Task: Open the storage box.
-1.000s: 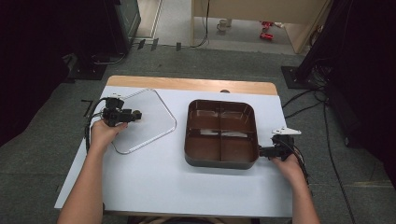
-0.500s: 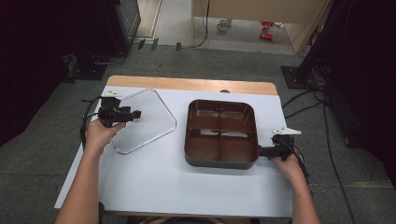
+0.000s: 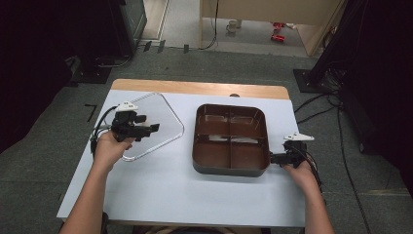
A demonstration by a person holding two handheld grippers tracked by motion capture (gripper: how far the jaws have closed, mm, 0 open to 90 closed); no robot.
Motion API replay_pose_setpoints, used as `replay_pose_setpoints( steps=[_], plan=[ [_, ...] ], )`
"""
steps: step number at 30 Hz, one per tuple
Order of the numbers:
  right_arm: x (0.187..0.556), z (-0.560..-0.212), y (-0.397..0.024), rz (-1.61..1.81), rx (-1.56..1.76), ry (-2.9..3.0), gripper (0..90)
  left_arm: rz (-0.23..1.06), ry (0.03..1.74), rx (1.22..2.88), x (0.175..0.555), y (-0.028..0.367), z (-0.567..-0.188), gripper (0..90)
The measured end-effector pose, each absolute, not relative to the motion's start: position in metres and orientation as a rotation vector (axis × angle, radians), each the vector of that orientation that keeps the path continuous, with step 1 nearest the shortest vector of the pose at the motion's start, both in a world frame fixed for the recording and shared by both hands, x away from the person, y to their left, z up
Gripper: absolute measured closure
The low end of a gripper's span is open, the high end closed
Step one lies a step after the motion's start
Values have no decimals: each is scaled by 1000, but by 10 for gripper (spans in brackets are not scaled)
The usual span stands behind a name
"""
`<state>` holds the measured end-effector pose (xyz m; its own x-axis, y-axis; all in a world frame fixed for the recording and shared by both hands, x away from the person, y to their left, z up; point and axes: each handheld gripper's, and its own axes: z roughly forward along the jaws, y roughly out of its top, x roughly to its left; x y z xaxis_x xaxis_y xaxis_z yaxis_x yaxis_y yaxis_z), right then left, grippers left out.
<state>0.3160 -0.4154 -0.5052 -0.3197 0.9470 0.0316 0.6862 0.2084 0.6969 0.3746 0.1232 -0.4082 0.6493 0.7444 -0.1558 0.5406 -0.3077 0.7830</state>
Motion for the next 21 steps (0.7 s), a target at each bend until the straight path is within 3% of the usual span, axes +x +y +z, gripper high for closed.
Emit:
replay_pose_setpoints(
  steps=[21],
  plan=[
    [316, -505, -415, 875, 1521, 2085, 0, 252, 853, 2097, 324, 74, -442, 243]
  ],
)
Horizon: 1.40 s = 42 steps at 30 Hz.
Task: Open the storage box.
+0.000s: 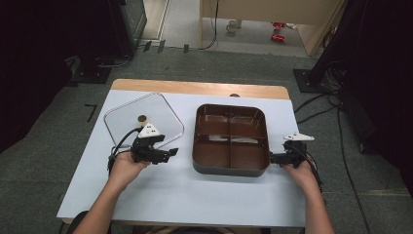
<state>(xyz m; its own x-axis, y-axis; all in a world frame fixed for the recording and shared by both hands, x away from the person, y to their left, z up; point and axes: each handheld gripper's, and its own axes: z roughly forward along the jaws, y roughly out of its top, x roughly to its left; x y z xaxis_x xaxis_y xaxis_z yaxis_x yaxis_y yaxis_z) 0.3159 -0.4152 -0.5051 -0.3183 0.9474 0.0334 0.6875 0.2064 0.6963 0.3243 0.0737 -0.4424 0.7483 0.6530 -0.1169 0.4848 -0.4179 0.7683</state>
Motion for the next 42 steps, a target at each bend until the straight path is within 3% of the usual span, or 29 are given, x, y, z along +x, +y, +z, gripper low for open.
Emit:
replay_pose_setpoints(
  steps=[20, 32, 42],
  plan=[
    [316, -505, -415, 874, 1519, 2085, 0, 181, 814, 2181, 311, 44, -471, 246],
    [316, -505, -415, 874, 1519, 2085, 0, 228, 831, 2256, 320, 39, -489, 255],
    [316, -505, -415, 874, 1520, 2085, 0, 272, 793, 2283, 316, 34, -491, 210]
  ],
)
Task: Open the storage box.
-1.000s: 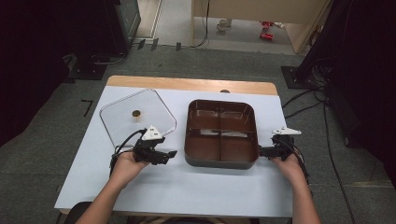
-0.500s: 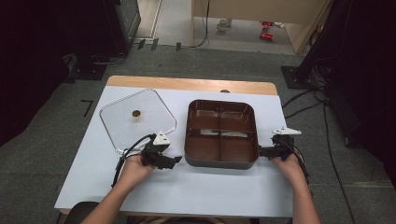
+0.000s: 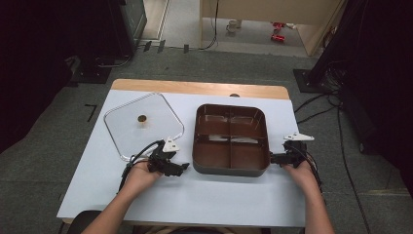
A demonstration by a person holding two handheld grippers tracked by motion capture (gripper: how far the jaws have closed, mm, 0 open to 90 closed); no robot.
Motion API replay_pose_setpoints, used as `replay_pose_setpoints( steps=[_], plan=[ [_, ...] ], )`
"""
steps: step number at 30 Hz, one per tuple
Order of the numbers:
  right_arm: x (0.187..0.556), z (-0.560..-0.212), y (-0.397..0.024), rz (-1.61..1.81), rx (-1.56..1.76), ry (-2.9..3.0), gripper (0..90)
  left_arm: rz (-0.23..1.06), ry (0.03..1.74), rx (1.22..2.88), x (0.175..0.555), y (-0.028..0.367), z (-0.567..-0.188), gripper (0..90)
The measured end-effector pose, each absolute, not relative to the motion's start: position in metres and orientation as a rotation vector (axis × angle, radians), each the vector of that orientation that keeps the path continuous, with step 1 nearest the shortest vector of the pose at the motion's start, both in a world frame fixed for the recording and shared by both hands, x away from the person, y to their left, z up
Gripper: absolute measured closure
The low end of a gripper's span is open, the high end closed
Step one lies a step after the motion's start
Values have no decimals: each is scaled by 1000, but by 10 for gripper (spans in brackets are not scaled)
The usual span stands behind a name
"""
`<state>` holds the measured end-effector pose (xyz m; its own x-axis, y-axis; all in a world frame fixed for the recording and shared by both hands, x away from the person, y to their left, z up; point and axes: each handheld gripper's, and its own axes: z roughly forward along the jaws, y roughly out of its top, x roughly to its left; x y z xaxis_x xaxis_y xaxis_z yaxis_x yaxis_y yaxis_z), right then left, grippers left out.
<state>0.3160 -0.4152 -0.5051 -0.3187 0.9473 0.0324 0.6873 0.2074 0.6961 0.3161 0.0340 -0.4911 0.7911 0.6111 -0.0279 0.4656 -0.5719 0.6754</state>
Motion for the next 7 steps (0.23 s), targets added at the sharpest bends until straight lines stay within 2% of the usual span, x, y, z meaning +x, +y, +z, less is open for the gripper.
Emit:
replay_pose_setpoints(
  steps=[7],
  plan=[
    [316, -505, -415, 874, 1521, 2085, 0, 283, 789, 2285, 315, 33, -492, 195]
  ],
)
